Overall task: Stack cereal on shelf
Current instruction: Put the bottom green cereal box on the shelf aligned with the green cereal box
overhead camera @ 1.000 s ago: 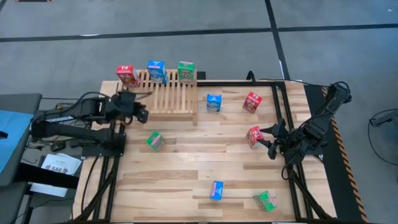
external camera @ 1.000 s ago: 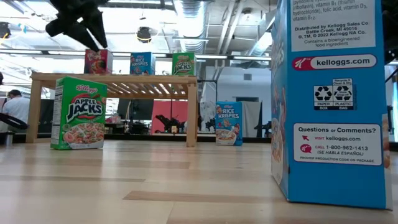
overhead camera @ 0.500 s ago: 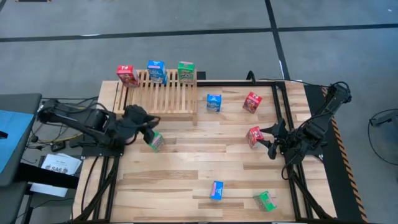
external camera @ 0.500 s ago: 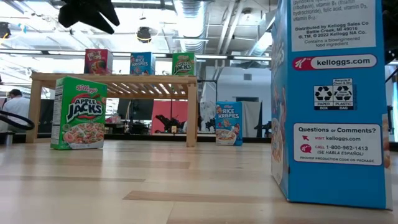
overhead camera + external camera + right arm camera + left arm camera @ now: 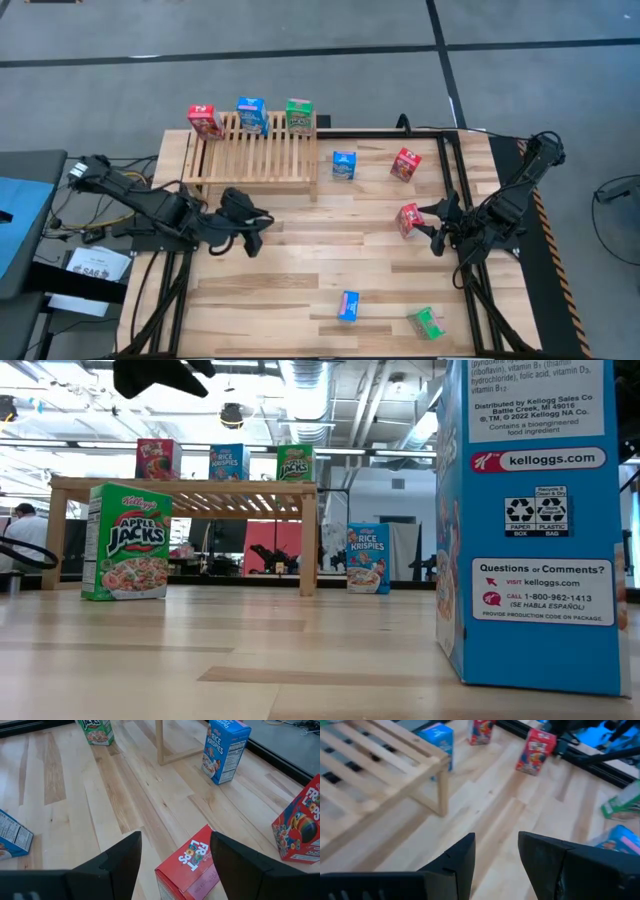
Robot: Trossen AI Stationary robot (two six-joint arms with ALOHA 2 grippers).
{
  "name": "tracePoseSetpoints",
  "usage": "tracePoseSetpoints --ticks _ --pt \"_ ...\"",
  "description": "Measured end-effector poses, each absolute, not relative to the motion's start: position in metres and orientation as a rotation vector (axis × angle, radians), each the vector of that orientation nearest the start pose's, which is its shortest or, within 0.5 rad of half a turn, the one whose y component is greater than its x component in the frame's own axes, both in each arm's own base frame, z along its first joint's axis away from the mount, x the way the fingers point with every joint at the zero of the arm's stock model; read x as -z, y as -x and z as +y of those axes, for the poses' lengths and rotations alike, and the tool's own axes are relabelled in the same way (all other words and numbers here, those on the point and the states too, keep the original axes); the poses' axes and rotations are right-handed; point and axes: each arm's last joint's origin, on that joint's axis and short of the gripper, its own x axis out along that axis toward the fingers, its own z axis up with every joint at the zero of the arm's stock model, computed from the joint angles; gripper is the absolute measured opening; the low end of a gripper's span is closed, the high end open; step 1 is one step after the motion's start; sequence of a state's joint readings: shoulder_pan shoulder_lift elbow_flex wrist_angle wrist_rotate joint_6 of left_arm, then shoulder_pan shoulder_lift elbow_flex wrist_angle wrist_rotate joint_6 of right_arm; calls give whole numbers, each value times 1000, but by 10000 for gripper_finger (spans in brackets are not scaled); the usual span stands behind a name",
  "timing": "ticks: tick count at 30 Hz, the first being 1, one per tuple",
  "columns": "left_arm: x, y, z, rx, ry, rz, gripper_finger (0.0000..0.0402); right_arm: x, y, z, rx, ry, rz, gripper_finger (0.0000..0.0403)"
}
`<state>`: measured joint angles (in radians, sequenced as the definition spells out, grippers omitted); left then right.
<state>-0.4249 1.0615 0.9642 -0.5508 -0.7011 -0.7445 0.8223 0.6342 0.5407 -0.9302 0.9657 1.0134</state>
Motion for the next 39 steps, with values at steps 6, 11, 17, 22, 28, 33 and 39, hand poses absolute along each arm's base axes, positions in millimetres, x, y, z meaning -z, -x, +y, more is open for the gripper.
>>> tracePoseSetpoints --ticks 6,11,17,22,28,33,39 --pt "-317 -205 -81 -373 408 398 138 -225 -86 58 415 -179 484 261" --pt "-322 -208 -83 -346 413 350 138 -225 -86 58 414 -180 484 261" --pt "-329 -211 -85 -312 385 293 138 -225 -87 59 410 -240 481 261" --pt "-332 -212 -85 -320 359 266 138 -227 -89 62 384 -297 482 261" --pt "-334 -214 -81 -330 344 245 138 -229 -91 64 370 -336 458 261" --pt "-334 -215 -77 -349 349 241 138 -231 -92 66 360 -361 442 261" --pt "-334 -216 -75 -362 364 237 138 -232 -93 67 337 -384 447 261"
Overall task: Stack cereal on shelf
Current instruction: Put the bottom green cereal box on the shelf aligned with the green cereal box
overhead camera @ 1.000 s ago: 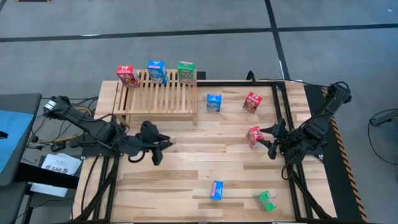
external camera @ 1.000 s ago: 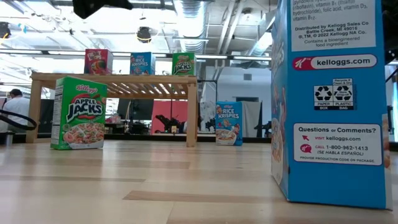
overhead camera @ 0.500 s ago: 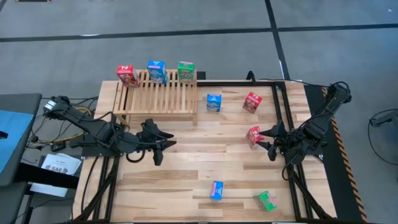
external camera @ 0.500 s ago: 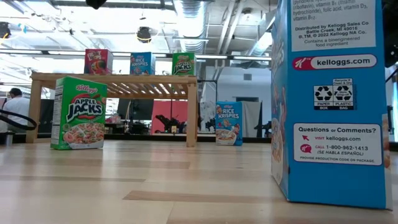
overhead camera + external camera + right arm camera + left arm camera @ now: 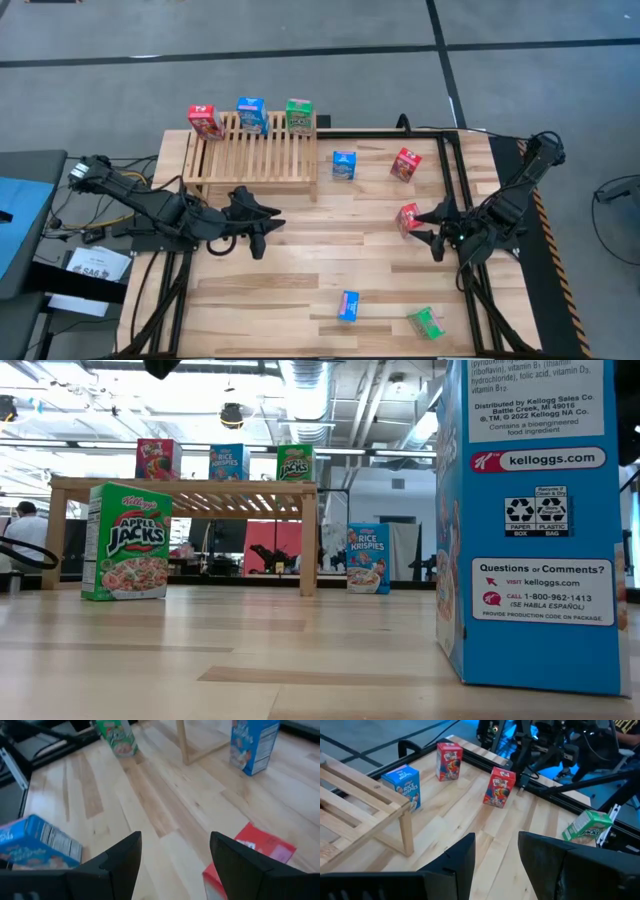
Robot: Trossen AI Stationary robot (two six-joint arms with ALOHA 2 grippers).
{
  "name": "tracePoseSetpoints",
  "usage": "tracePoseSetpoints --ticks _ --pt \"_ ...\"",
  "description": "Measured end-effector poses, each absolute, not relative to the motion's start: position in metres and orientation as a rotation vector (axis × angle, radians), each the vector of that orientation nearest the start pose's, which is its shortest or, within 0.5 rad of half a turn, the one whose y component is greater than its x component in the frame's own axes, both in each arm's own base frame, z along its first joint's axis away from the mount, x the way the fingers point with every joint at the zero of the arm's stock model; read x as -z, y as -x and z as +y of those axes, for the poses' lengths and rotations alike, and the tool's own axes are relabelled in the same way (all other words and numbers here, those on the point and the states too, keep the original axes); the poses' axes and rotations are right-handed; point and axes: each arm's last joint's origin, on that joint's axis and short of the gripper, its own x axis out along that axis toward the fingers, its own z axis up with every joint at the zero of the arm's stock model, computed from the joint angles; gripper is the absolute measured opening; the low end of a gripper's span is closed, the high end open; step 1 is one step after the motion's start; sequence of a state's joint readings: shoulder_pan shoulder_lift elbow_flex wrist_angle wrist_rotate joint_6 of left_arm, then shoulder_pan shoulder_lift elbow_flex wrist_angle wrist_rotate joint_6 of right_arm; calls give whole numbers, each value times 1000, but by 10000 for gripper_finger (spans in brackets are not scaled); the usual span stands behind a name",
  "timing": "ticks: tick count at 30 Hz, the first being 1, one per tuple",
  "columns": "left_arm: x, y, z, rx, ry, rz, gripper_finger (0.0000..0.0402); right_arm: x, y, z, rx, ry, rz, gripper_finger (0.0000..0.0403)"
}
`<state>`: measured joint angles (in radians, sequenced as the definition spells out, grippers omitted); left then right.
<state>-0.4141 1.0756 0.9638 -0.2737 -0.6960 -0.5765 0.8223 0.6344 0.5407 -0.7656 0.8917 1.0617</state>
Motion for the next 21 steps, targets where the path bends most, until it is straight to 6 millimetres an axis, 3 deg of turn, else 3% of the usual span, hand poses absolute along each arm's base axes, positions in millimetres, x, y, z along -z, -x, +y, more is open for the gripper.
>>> tracePoseSetpoints --ticks 21 --pt "-334 -216 -75 -370 424 226 138 -228 -95 71 286 -377 528 261"
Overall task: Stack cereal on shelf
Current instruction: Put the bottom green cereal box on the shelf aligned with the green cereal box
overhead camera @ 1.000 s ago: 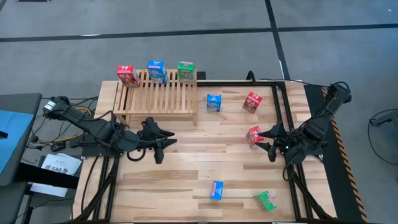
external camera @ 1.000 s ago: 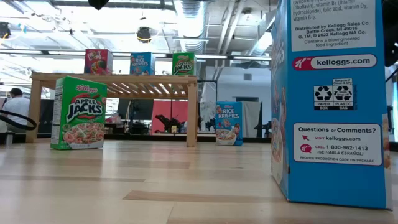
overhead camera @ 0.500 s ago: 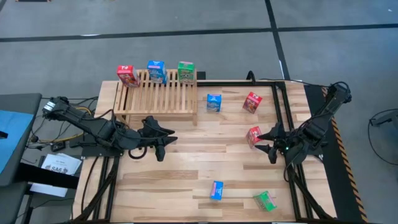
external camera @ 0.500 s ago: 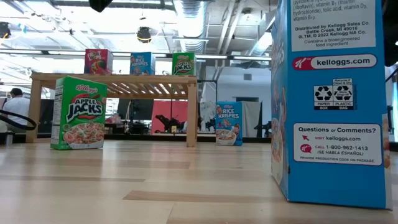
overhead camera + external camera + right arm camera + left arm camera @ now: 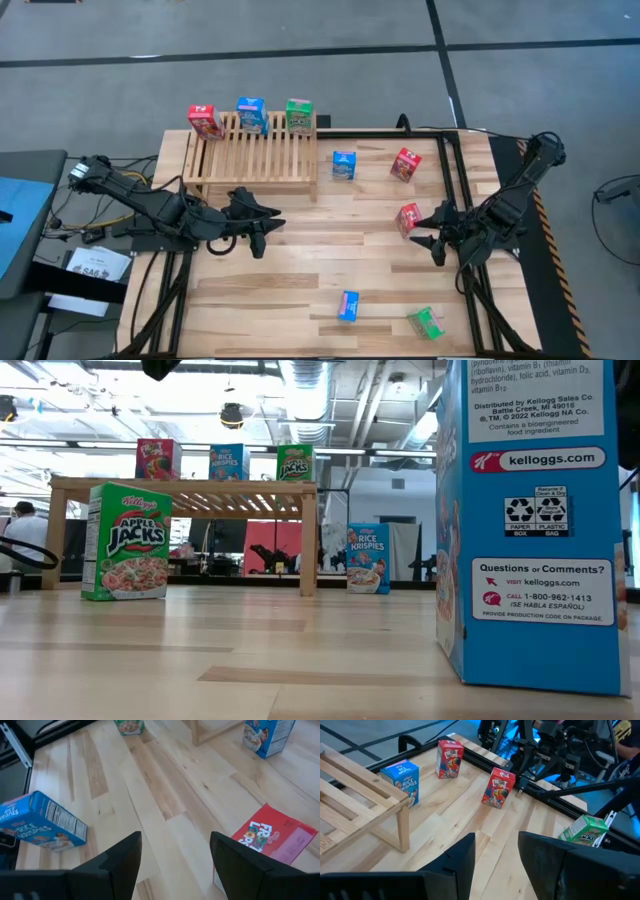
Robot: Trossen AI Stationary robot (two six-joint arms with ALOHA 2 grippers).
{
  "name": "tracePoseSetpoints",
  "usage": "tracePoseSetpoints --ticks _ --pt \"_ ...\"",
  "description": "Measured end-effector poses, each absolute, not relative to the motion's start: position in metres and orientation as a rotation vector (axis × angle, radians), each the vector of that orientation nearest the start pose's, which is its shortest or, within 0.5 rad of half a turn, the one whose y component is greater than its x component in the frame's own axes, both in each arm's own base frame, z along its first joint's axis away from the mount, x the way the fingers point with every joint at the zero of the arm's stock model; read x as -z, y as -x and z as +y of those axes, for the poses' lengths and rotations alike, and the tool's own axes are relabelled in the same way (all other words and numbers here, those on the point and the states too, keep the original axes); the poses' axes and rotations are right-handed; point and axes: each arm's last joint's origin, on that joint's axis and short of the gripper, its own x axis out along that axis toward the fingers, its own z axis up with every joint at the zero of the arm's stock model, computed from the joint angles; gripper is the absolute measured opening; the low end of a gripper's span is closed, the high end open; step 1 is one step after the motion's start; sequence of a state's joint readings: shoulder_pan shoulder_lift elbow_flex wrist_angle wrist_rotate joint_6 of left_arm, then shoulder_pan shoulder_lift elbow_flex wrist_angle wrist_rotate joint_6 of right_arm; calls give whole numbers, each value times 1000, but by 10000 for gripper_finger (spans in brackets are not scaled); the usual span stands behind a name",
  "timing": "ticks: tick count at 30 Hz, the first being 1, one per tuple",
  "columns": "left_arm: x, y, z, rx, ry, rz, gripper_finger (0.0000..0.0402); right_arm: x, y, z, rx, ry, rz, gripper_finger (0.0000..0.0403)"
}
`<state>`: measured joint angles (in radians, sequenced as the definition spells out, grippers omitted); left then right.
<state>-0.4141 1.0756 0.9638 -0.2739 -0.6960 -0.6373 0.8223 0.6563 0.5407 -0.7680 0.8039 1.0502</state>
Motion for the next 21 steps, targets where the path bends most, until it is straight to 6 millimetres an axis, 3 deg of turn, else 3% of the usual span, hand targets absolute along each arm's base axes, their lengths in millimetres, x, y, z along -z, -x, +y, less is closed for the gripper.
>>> tracePoseSetpoints --ticks 8,21 --pt "-334 -216 -75 -373 453 221 138 -228 -96 76 208 -394 589 261" --pt "-334 -216 -75 -375 461 224 138 -251 -110 94 -9 -667 447 261"
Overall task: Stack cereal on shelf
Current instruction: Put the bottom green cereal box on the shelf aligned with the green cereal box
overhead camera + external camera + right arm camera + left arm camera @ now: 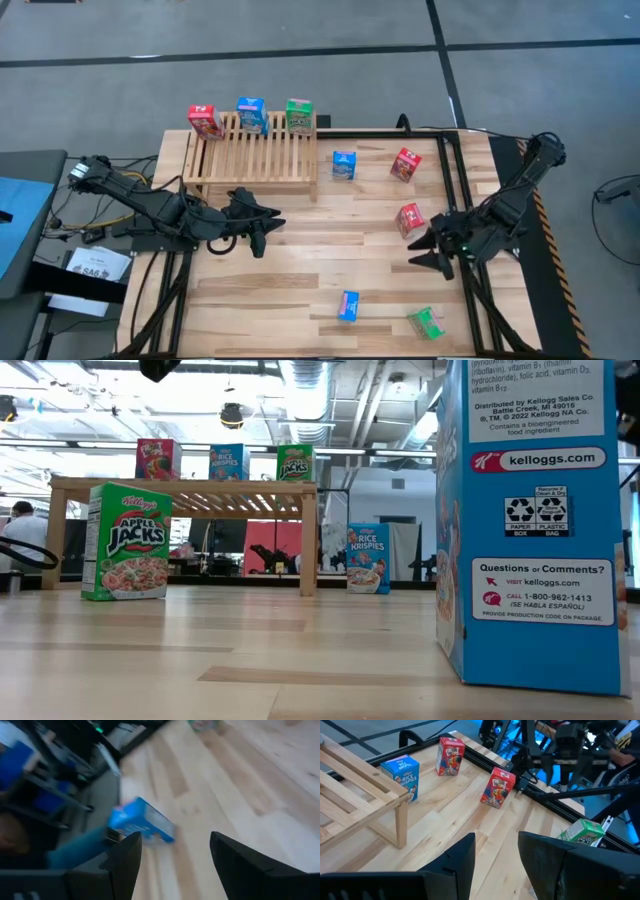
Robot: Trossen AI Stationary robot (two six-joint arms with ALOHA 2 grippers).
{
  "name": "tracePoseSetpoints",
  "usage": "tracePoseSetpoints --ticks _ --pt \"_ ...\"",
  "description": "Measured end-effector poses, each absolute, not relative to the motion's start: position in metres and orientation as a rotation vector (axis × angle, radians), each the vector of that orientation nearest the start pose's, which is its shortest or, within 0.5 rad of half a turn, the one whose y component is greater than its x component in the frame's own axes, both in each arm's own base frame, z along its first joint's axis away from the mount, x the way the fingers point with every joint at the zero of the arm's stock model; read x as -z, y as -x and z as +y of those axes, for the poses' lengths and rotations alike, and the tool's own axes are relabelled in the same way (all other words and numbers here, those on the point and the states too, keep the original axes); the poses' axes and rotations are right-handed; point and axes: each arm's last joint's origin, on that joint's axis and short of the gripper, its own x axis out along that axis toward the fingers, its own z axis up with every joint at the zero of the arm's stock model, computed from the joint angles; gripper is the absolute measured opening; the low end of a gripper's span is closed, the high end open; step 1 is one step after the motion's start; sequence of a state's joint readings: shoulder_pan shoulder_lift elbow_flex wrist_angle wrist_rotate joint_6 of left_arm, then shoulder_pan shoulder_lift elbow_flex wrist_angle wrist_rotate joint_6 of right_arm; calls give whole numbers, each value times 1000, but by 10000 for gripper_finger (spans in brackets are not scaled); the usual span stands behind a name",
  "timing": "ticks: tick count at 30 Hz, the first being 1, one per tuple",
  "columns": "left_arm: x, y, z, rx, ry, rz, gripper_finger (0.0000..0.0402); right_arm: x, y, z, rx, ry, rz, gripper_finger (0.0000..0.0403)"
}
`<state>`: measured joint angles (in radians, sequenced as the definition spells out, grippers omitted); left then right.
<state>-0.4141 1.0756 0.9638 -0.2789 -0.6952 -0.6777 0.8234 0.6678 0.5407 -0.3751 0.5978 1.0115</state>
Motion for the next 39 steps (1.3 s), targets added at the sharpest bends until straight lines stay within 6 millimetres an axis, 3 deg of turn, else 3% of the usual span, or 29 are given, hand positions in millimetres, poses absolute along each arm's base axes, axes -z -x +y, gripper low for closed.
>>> tracePoseSetpoints --ticks 12,21,27,31,34,39 --pt "-334 -216 -75 -372 439 228 138 -294 -116 105 -300 -690 152 261" --pt "-334 -216 -75 -356 442 236 138 -357 -109 99 -383 -575 53 261" --pt "-334 -216 -75 -356 441 236 138 -393 -102 89 -293 -445 197 261" --pt "-334 -216 -75 -356 441 236 138 -410 -100 81 -175 -476 323 261" --pt "-333 -216 -75 -356 440 238 138 -415 -101 79 -88 -557 427 261" --pt "-331 -215 -75 -363 426 259 138 -409 -105 83 45 -740 639 261"
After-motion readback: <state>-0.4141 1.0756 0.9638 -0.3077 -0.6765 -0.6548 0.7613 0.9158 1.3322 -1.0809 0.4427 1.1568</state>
